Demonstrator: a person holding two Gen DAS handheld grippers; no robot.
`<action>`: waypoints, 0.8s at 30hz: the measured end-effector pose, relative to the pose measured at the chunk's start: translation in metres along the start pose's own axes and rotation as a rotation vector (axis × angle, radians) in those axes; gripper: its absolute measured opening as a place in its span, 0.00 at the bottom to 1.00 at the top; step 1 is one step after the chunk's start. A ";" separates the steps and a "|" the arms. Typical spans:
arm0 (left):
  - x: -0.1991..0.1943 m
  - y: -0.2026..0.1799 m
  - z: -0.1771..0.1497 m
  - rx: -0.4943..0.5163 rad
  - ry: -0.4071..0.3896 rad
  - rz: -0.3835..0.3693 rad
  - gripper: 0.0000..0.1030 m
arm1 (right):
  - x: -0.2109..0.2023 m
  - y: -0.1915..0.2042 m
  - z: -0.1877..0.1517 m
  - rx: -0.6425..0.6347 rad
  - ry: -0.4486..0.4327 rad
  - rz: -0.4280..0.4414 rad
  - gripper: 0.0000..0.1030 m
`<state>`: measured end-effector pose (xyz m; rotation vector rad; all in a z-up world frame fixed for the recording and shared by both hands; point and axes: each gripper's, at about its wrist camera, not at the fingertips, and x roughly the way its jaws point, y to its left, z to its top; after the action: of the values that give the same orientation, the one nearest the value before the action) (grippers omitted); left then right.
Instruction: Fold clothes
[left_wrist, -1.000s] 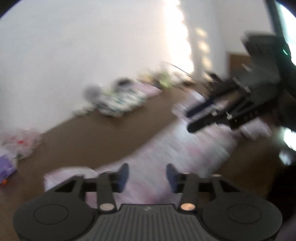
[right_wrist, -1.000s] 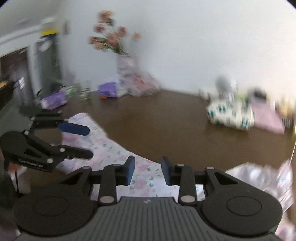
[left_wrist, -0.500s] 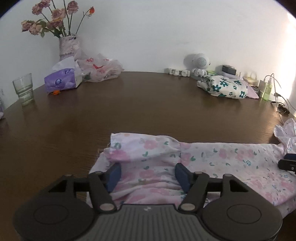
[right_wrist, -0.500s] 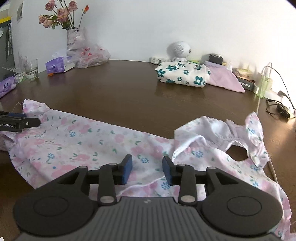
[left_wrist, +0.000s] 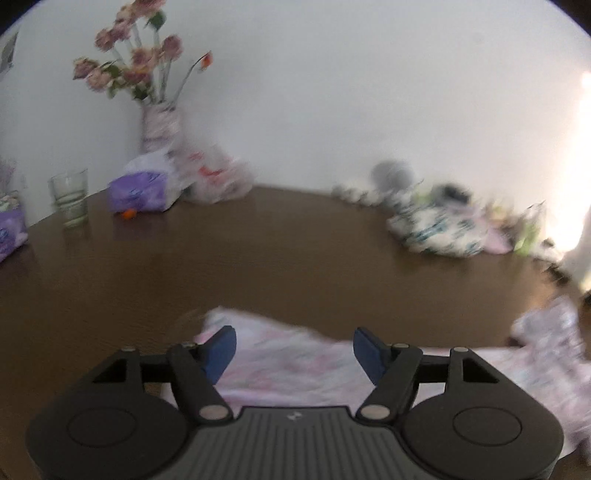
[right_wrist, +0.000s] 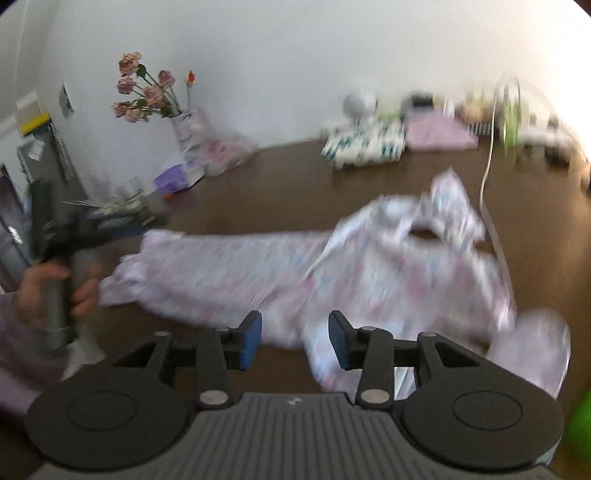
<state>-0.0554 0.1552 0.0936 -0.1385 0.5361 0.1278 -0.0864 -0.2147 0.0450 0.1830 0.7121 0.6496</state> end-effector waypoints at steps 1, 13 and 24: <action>-0.004 -0.011 0.002 0.002 -0.006 -0.029 0.69 | 0.000 -0.001 -0.006 0.021 0.013 0.026 0.39; 0.029 -0.120 -0.051 0.240 0.117 -0.208 0.71 | 0.002 -0.042 -0.023 0.182 -0.019 -0.268 0.66; 0.029 -0.124 -0.062 0.287 0.133 -0.218 0.87 | 0.042 -0.068 0.006 0.350 -0.188 -0.418 0.42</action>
<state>-0.0421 0.0252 0.0384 0.0756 0.6620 -0.1725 -0.0253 -0.2423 0.0012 0.3998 0.6519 0.1030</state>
